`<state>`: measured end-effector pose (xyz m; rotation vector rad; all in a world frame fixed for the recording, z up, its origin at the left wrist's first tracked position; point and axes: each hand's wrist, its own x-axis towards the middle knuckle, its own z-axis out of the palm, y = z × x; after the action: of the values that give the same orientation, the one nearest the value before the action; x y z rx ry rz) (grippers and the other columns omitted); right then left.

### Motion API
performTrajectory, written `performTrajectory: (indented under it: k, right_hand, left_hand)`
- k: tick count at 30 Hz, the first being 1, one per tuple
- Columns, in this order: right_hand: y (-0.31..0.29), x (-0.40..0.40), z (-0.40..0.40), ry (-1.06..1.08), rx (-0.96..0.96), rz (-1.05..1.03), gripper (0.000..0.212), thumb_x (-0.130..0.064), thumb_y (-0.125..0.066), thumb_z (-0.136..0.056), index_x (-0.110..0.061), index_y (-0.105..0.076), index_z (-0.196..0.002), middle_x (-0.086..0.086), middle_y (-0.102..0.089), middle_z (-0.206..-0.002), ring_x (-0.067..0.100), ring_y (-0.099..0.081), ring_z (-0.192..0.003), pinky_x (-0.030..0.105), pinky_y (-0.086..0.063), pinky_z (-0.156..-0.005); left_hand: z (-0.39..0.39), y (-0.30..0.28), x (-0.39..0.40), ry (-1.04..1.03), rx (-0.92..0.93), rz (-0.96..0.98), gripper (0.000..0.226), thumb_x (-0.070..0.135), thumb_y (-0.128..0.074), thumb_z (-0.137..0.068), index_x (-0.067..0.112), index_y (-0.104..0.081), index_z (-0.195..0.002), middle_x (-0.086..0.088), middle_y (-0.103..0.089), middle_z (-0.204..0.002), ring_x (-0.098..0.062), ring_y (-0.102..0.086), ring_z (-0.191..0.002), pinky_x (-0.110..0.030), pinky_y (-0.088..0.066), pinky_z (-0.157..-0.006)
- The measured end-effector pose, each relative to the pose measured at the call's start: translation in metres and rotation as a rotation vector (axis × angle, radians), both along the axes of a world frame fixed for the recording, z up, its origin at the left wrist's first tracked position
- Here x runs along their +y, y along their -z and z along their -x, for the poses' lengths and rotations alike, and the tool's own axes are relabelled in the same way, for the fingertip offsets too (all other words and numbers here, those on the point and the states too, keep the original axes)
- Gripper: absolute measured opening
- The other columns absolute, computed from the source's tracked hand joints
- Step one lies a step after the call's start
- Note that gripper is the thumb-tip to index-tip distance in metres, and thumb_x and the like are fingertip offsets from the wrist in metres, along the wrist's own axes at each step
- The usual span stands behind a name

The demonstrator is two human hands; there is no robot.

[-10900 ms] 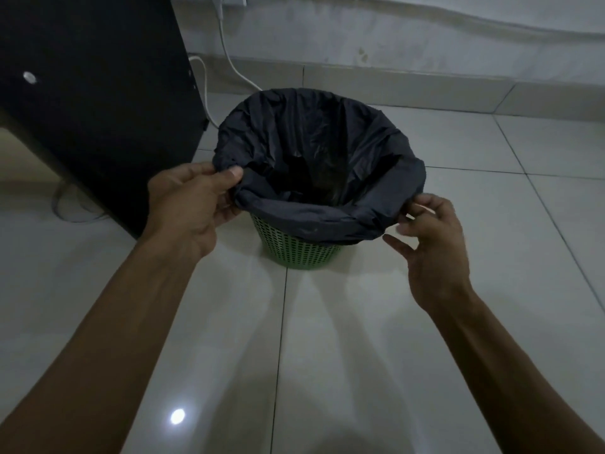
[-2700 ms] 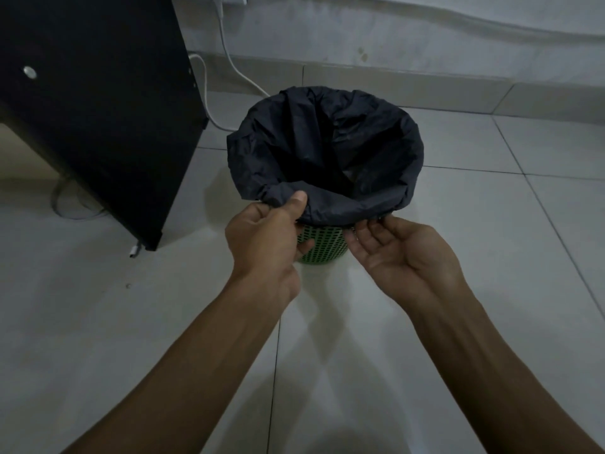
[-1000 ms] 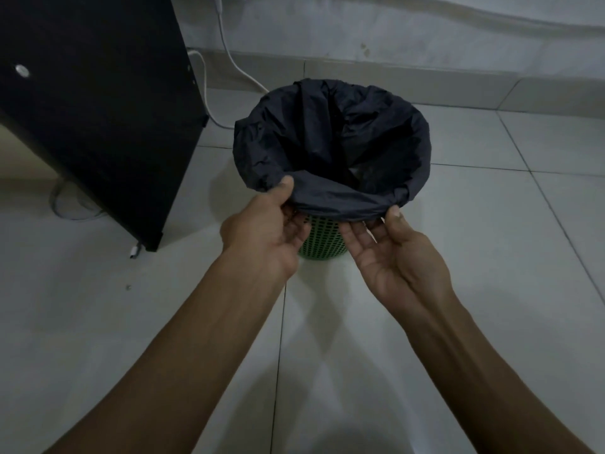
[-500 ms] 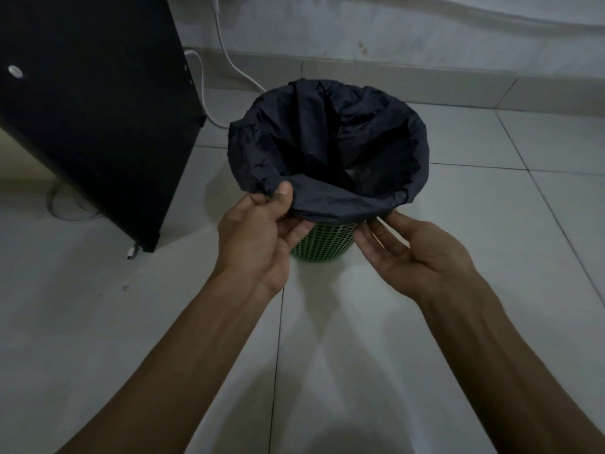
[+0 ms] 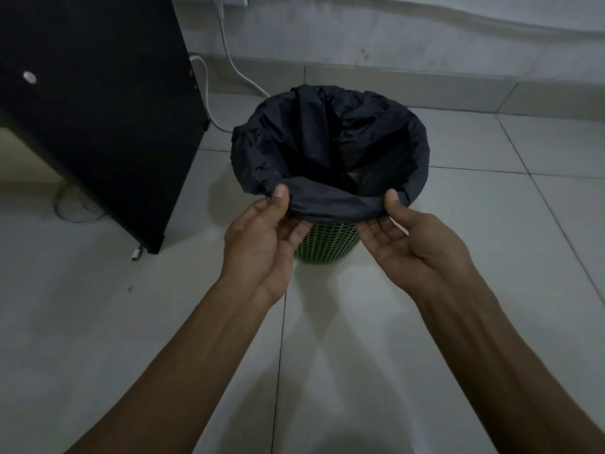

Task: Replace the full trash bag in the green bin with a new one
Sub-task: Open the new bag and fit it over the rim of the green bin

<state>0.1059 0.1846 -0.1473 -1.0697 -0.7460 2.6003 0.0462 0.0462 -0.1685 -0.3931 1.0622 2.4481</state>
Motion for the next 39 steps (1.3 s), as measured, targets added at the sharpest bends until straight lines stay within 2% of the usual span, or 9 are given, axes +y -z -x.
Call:
performTrajectory:
  k: [4,9,11,15,20,24,29,32,39]
  right_hand:
    - [0.007,-0.006,-0.003,-0.008,0.106,-0.018,0.006,-0.01,-0.056,-0.094,-0.005,-0.06,-0.093,0.008,-0.073,-0.075,0.016,-0.072,-0.069,0.035,-0.059,-0.078]
    - [0.015,-0.014,-0.008,-0.051,0.182,-0.052,0.012,-0.01,-0.058,-0.09,-0.004,-0.062,-0.099,0.01,-0.074,-0.089,0.018,-0.073,-0.077,0.033,-0.06,-0.076]
    - [0.017,-0.02,-0.01,-0.074,0.194,-0.073,0.02,-0.011,-0.062,-0.081,-0.005,-0.063,-0.1,0.011,-0.074,-0.096,0.02,-0.073,-0.082,0.033,-0.06,-0.077]
    - [0.019,-0.034,-0.013,-0.102,0.179,-0.131,0.026,-0.009,-0.065,-0.077,-0.004,-0.064,-0.102,0.014,-0.072,-0.102,0.023,-0.073,-0.086,0.034,-0.06,-0.076]
    - [0.021,-0.041,-0.017,-0.164,0.081,-0.243,0.016,-0.011,-0.066,-0.084,-0.007,-0.068,-0.099,0.011,-0.074,-0.098,0.022,-0.07,-0.088,0.037,-0.058,-0.085]
    - [0.019,-0.041,-0.018,-0.232,0.053,-0.273,0.021,-0.016,-0.071,-0.074,-0.009,-0.07,-0.094,0.009,-0.075,-0.095,0.02,-0.07,-0.087,0.037,-0.056,-0.088]
    - [0.017,-0.026,-0.021,-0.251,-0.025,-0.238,0.028,-0.019,-0.074,-0.069,-0.008,-0.067,-0.094,0.009,-0.069,-0.086,0.022,-0.068,-0.081,0.04,-0.057,-0.086]
    - [0.018,-0.01,-0.024,-0.172,-0.063,-0.153,0.017,-0.02,-0.069,-0.079,-0.01,-0.064,-0.091,0.011,-0.064,-0.093,0.026,-0.065,-0.086,0.04,-0.058,-0.083]
    - [0.016,0.013,-0.021,-0.012,-0.134,-0.065,0.046,-0.034,-0.07,-0.081,-0.01,-0.059,-0.119,0.018,-0.06,-0.118,0.034,-0.065,-0.103,0.049,-0.055,-0.087]
  left_hand:
    - [0.002,0.0,-0.002,0.004,-0.118,-0.146,0.029,0.016,-0.052,-0.096,0.0,-0.059,-0.12,-0.012,-0.069,-0.107,-0.021,-0.066,-0.101,-0.035,-0.054,-0.092]
    - [0.007,-0.001,-0.002,-0.06,-0.19,-0.117,0.028,0.016,-0.052,-0.097,0.001,-0.059,-0.118,-0.011,-0.069,-0.098,-0.019,-0.066,-0.092,-0.032,-0.055,-0.086]
    - [0.012,-0.002,-0.002,-0.125,-0.205,-0.018,0.025,0.017,-0.057,-0.095,0.002,-0.063,-0.114,-0.01,-0.069,-0.098,-0.016,-0.066,-0.086,-0.029,-0.058,-0.076]
    - [0.008,-0.005,-0.002,-0.294,-0.141,0.373,0.015,0.018,-0.069,-0.087,0.006,-0.066,-0.08,-0.002,-0.064,-0.067,-0.008,-0.057,-0.052,-0.021,-0.051,-0.051]
    - [-0.013,-0.018,-0.001,-0.301,0.055,0.455,0.009,0.012,-0.076,-0.08,0.007,-0.07,-0.077,-0.001,-0.074,-0.069,-0.01,-0.07,-0.062,-0.023,-0.058,-0.059]
    - [0.007,-0.016,-0.006,-0.152,0.048,0.387,0.013,-0.002,-0.07,-0.081,0.0,-0.069,-0.094,-0.012,-0.073,-0.089,-0.012,-0.072,-0.064,-0.02,-0.056,-0.059]
    - [0.03,-0.01,-0.01,-0.062,0.023,0.298,0.012,-0.009,-0.062,-0.083,0.0,-0.067,-0.09,-0.012,-0.072,-0.09,-0.016,-0.072,-0.069,-0.029,-0.06,-0.067]
    - [0.05,-0.004,-0.019,-0.008,0.042,0.257,0.024,-0.008,-0.062,-0.083,-0.005,-0.065,-0.107,-0.016,-0.072,-0.097,-0.019,-0.073,-0.074,-0.03,-0.059,-0.063]
    - [0.104,-0.011,-0.034,0.103,0.097,0.329,0.015,-0.002,-0.058,-0.088,-0.002,-0.066,-0.101,-0.008,-0.073,-0.083,-0.014,-0.071,-0.067,-0.023,-0.056,-0.058]
